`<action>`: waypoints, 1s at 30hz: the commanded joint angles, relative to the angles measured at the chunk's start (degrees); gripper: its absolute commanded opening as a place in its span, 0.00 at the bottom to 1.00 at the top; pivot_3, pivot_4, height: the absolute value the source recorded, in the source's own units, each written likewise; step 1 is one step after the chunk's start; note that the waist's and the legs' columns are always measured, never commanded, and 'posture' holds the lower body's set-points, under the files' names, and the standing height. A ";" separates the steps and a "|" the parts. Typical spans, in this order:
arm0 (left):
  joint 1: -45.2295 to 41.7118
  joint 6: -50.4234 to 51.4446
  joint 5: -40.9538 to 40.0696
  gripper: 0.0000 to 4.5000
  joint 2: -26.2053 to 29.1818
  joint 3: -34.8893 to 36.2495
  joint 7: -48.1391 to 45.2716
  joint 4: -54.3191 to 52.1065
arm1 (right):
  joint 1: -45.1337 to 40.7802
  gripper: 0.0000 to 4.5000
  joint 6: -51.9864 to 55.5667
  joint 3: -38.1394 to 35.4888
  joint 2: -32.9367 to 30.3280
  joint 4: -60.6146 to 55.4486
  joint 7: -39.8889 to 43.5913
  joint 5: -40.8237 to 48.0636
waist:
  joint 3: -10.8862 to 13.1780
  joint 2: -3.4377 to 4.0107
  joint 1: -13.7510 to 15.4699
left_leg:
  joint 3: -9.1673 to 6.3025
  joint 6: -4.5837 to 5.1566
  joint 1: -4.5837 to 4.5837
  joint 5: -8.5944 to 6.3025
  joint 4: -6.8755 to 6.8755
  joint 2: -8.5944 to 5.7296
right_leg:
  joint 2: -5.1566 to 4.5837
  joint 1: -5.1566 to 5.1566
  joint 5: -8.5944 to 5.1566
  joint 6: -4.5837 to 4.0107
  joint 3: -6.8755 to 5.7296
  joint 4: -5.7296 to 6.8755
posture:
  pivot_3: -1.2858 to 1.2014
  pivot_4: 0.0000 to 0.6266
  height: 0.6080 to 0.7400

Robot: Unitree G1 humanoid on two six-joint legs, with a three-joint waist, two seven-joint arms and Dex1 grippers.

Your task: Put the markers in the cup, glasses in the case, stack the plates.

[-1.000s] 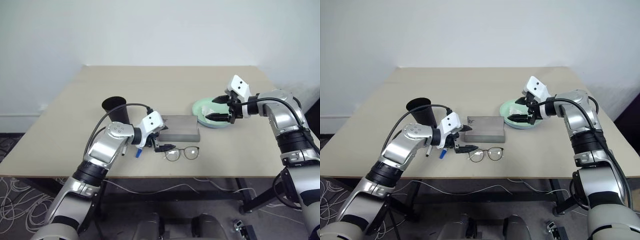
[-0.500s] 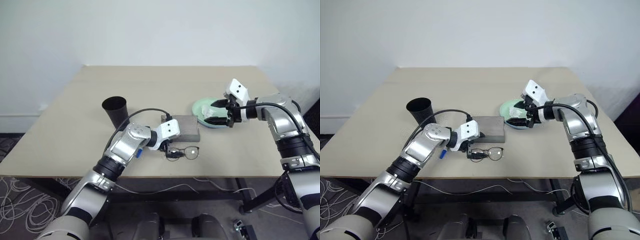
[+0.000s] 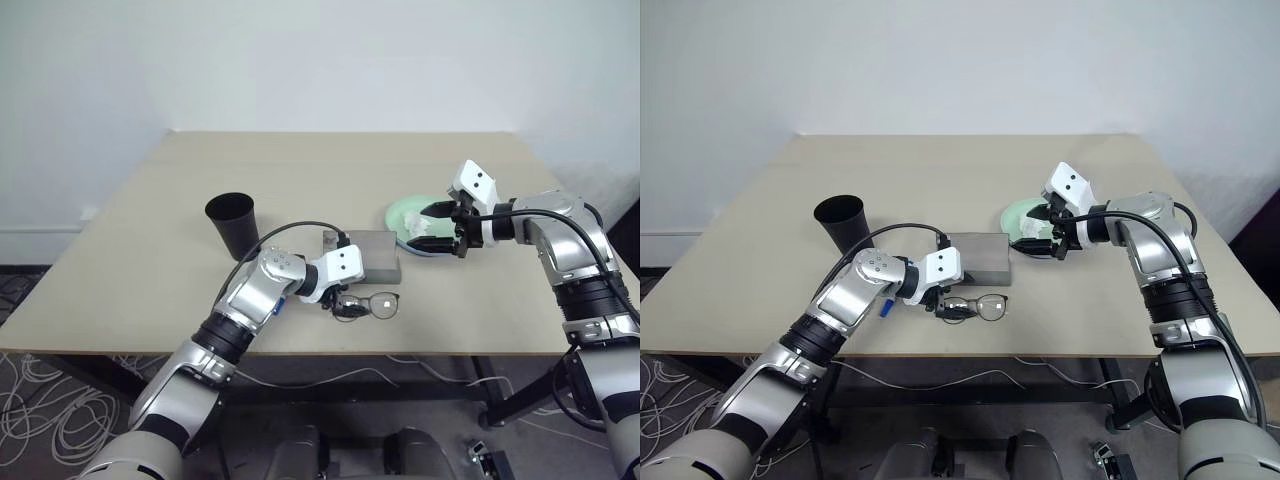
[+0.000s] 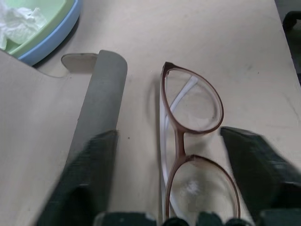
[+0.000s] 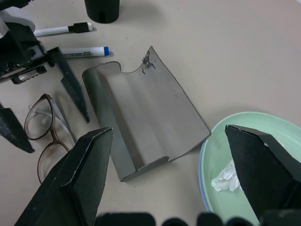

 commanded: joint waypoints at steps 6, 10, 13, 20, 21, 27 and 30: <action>-1.40 -0.74 1.83 0.73 -0.49 -0.32 0.10 0.42 | -0.37 0.92 0.06 -0.91 -0.85 -2.62 -0.33 1.09 | 0.00 0.00 0.01 | 0.00 0.00 0.00 0.00 0.03 0.01 | 0.00 0.01 0.00 0.00 0.00 0.01 | 0.52 0.00 0.70; -1.58 -1.05 2.40 0.73 -0.87 -0.38 0.05 1.36 | -0.51 0.92 0.04 -0.89 -0.85 -2.42 -0.41 1.06 | 0.00 0.00 0.00 | -0.01 0.00 0.00 0.00 0.04 0.01 | 0.00 0.02 0.00 0.01 -0.02 0.01 | 0.52 0.00 0.70; -1.48 -1.23 2.67 0.64 -1.28 -0.74 -0.11 1.80 | -0.49 0.92 0.05 -0.86 -0.86 -2.40 -0.46 1.08 | 0.00 0.00 0.01 | -0.02 0.01 0.00 0.00 0.04 0.01 | 0.00 0.02 0.00 0.01 -0.02 0.01 | 0.52 0.00 0.70; -0.99 -1.82 3.34 0.14 -1.82 -1.04 0.14 1.95 | -0.39 0.92 0.00 -0.78 -0.79 -2.30 -0.61 1.09 | -0.02 0.02 0.04 | -0.04 0.01 0.01 0.00 0.06 0.02 | -0.02 0.05 0.01 0.01 -0.03 0.01 | 0.52 0.00 0.70; -1.02 -1.95 3.41 0.14 -1.82 -1.02 0.15 2.01 | -0.39 0.92 0.03 -0.77 -0.79 -2.32 -0.61 1.10 | -0.02 0.03 0.05 | -0.06 0.01 0.01 0.00 0.07 0.04 | -0.03 0.07 0.01 0.01 -0.05 0.01 | 0.52 0.00 0.70; -1.85 -2.25 3.49 0.14 -1.79 -0.55 0.11 2.89 | -0.54 0.92 -0.02 -0.72 -0.79 -2.16 -0.61 1.08 | -0.02 0.03 0.02 | -0.05 0.04 0.01 -0.01 0.18 0.10 | -0.08 0.08 0.08 0.12 -0.04 0.01 | 0.52 0.00 0.70; -2.76 -1.82 2.61 0.14 -1.51 0.30 -0.73 2.90 | -0.89 0.92 -0.27 -0.64 -0.67 -1.58 -0.57 0.98 | -0.02 0.02 0.02 | -0.06 0.04 0.00 -0.01 0.16 0.10 | -0.07 0.07 0.08 0.12 -0.04 0.01 | 0.52 0.00 0.70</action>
